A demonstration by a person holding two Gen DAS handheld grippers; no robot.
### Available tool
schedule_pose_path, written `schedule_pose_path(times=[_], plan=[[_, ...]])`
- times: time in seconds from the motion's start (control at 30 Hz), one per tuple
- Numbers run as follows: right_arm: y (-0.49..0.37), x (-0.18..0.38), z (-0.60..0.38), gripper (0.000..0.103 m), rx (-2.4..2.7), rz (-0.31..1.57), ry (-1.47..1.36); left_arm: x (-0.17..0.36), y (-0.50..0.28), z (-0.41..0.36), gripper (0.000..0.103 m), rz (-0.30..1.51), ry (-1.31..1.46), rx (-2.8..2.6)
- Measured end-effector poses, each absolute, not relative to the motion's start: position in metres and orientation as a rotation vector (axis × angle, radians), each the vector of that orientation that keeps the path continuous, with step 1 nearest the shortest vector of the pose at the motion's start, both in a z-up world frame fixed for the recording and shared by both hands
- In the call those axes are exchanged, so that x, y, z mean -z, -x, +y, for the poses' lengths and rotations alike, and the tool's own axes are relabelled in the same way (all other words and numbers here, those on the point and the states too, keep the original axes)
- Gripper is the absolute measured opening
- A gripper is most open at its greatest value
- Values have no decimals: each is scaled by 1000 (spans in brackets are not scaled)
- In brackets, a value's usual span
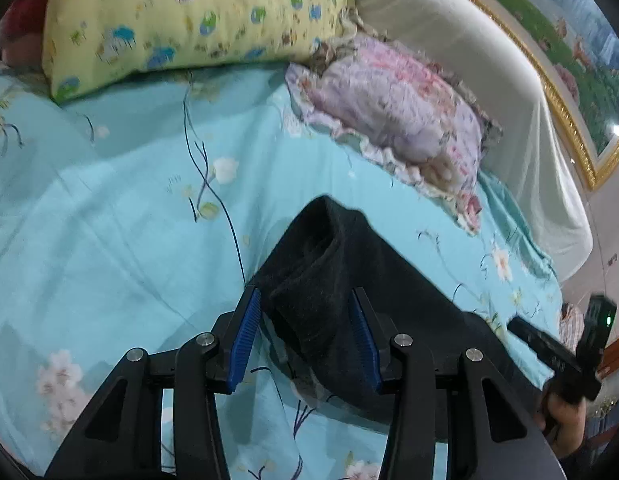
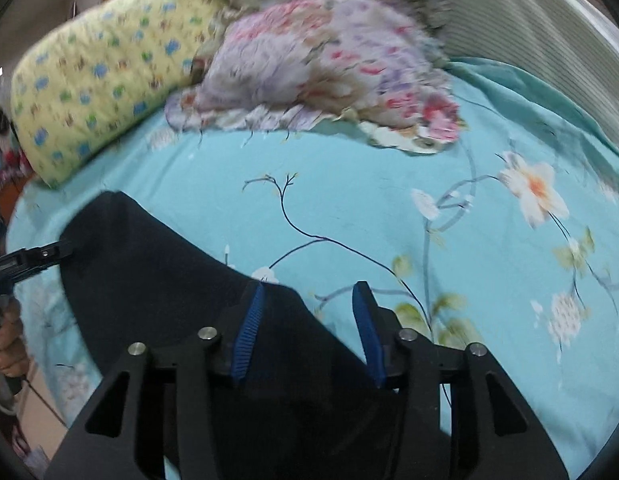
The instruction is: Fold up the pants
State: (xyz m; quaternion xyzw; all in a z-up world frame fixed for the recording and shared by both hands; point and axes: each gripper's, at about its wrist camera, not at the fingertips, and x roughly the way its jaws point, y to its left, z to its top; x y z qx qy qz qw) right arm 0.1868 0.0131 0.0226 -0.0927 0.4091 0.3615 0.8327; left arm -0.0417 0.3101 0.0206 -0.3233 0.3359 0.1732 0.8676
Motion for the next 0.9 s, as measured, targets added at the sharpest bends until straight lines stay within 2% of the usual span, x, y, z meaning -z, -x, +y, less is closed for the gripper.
schedule_pose_path(times=[0.27, 0.53, 0.9], plan=[[-152, -32, -44, 49, -736, 872, 78, -45, 29, 274, 53, 691, 612, -284], [-121, -27, -98, 56, -659, 889, -28, -47, -3, 219, 58, 747, 566, -152], [-71, -25, -187, 57, -497, 874, -140, -46, -45, 133, 63, 825, 467, 28]])
